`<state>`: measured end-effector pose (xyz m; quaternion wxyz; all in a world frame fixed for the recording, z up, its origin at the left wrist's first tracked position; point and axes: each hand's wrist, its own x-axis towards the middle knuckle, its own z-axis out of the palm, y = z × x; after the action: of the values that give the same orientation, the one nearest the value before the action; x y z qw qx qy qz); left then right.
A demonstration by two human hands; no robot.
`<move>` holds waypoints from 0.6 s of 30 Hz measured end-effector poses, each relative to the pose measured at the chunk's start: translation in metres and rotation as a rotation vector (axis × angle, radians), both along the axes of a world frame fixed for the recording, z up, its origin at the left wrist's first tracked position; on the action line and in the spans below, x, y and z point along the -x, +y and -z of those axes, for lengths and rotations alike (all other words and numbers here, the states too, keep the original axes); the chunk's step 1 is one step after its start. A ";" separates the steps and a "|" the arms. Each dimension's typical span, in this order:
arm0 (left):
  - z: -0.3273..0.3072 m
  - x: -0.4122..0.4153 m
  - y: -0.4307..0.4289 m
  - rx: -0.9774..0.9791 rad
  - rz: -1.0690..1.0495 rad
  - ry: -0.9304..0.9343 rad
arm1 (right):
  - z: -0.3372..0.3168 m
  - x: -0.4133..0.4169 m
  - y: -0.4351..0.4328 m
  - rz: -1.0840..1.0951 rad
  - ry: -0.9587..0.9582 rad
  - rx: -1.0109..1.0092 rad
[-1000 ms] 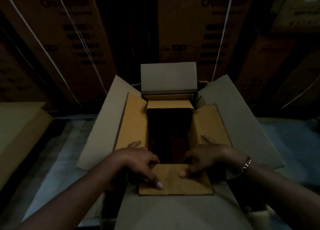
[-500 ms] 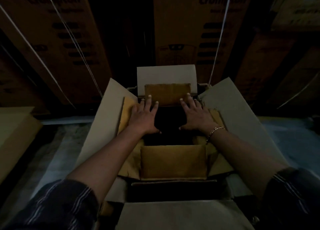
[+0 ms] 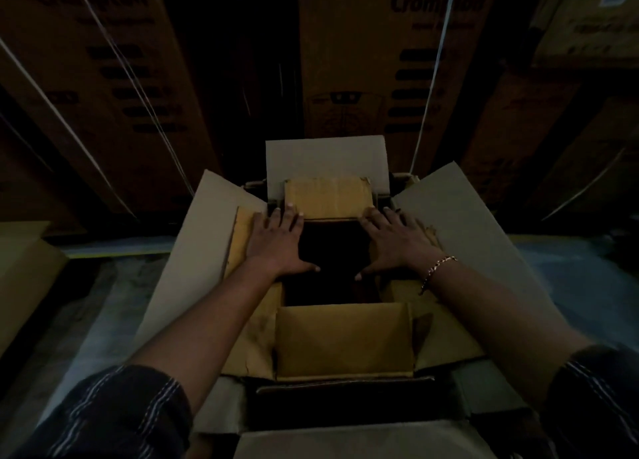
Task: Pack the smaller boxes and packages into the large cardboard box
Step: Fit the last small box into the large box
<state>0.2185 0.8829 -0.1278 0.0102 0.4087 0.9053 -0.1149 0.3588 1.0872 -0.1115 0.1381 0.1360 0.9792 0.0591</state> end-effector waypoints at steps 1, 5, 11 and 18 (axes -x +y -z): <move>-0.002 -0.003 -0.002 0.002 0.004 0.000 | -0.004 -0.009 -0.004 0.002 -0.023 0.006; -0.011 -0.022 -0.018 0.022 -0.023 -0.004 | -0.016 -0.052 -0.018 -0.024 -0.104 -0.014; -0.022 -0.070 -0.069 0.056 0.000 -0.100 | -0.025 -0.122 -0.027 -0.092 -0.206 0.069; -0.024 -0.136 -0.122 -0.013 -0.062 -0.081 | -0.019 -0.163 -0.038 -0.059 -0.097 0.135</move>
<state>0.3545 0.7605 -0.1042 0.0475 0.3850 0.9171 -0.0919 0.5222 1.0495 -0.0921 0.1927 0.0946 0.9767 0.0034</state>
